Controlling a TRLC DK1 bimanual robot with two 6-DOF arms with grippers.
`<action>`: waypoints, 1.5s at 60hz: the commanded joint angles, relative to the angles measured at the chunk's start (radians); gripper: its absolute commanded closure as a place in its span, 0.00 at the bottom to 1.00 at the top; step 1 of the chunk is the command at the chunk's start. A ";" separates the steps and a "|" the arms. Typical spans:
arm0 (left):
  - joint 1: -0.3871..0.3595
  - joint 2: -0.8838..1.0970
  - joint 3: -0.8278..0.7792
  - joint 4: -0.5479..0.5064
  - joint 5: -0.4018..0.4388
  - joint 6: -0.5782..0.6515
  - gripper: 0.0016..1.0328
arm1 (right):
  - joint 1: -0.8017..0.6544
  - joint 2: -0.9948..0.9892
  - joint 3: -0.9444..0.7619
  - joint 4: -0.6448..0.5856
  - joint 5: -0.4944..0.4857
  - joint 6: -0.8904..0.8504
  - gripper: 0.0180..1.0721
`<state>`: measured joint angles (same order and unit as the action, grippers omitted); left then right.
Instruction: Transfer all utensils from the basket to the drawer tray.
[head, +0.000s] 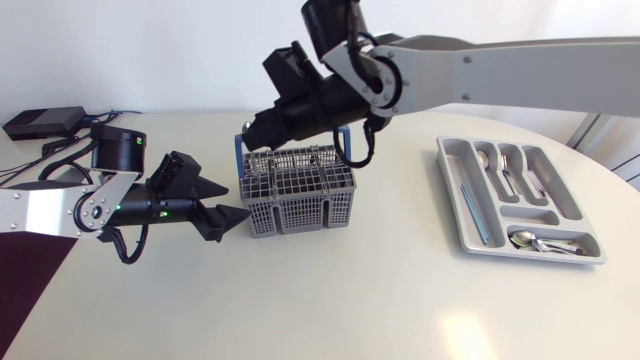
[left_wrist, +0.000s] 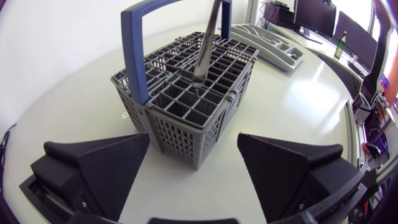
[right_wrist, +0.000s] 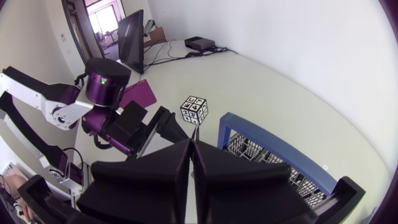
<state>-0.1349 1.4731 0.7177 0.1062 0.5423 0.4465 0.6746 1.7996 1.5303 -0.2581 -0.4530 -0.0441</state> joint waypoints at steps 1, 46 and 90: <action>-0.012 0.013 -0.029 0.006 0.010 0.015 0.04 | -0.024 -0.083 -0.044 0.003 -0.021 0.023 0.95; -0.042 -0.037 0.006 -0.071 -0.022 -0.019 0.04 | -0.857 -0.626 -0.688 -0.237 0.289 -0.548 0.95; -0.017 -0.080 0.034 -0.143 -0.053 -0.019 0.04 | -1.143 -0.312 -0.889 0.293 0.514 -0.804 0.35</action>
<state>-0.1699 1.4029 0.7284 -0.0288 0.4923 0.4416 -0.4667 1.4818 0.6579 0.0128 0.0505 -0.8234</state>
